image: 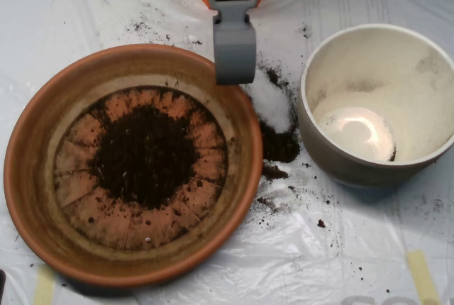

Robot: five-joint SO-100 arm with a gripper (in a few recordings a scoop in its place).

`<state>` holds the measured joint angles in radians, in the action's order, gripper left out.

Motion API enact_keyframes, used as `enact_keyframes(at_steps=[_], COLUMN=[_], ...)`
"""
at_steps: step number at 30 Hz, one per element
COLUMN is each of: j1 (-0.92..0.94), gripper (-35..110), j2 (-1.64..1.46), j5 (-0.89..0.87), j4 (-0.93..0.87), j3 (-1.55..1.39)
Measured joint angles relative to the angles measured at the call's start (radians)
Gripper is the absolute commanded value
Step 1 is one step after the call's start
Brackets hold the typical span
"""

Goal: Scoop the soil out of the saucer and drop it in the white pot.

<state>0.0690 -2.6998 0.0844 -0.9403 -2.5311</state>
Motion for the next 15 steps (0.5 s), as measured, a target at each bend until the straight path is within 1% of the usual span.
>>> enact_keyframes(at_steps=[4, 9, 15], j1=[0.058, 0.084, 0.156], gripper=[17, 20, 29], j2=[0.075, 0.155, 0.238], j5=[0.015, 0.021, 0.021], j4=[0.009, -0.012, -0.012], j3=[0.041, 0.100, 0.160])
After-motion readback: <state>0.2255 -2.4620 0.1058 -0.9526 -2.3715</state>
